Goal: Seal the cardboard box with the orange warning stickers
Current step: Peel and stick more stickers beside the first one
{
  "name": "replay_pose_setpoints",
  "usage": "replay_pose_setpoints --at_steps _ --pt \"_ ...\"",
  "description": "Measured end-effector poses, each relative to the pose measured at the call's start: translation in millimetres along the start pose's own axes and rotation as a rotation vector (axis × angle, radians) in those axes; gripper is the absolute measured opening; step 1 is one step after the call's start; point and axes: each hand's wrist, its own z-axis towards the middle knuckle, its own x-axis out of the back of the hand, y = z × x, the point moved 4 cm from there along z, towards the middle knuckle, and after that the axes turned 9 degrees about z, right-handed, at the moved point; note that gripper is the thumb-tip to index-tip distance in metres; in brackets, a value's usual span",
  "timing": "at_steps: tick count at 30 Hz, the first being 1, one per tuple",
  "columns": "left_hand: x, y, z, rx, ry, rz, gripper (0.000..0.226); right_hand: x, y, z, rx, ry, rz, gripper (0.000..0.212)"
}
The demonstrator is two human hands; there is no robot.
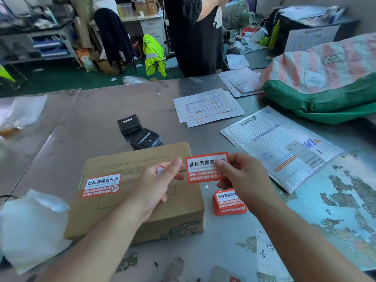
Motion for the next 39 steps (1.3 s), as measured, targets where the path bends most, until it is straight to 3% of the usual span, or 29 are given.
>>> replay_pose_setpoints --at_steps 2,6,13,21,27,31,36,39 --pt "2.8 -1.2 -7.4 0.007 -0.015 -0.004 0.038 -16.5 1.9 -1.9 -0.02 -0.058 0.051 0.011" --pt "22.0 -13.7 -12.9 0.032 0.158 -0.007 0.018 -43.1 5.1 -6.0 -0.01 -0.126 0.007 0.011" --pt "61.3 -31.8 -14.3 0.046 0.229 0.055 0.024 -80.5 4.5 -6.0 0.03 -0.146 -0.18 0.017" --pt "101.8 -46.5 -23.3 0.042 0.085 -0.2 0.026 -129.7 0.5 -7.1 -0.004 -0.167 -0.117 0.021" --pt "121.5 -54.4 -18.2 -0.033 0.074 -0.156 0.026 -147.7 4.6 -4.1 0.004 -0.124 -0.236 0.012" --pt "130.1 -56.1 -13.3 -0.055 0.082 -0.156 0.028 -150.8 6.3 -1.4 0.095 -0.032 -0.353 0.031" --pt "144.5 -65.3 -6.9 -0.085 0.057 -0.108 0.032 -165.9 2.2 -7.5 0.243 -0.06 -0.588 0.003" --pt "146.5 -69.2 -8.0 -0.096 0.017 -0.106 0.033 -176.8 1.3 -14.7 0.339 -0.097 -0.75 0.011"
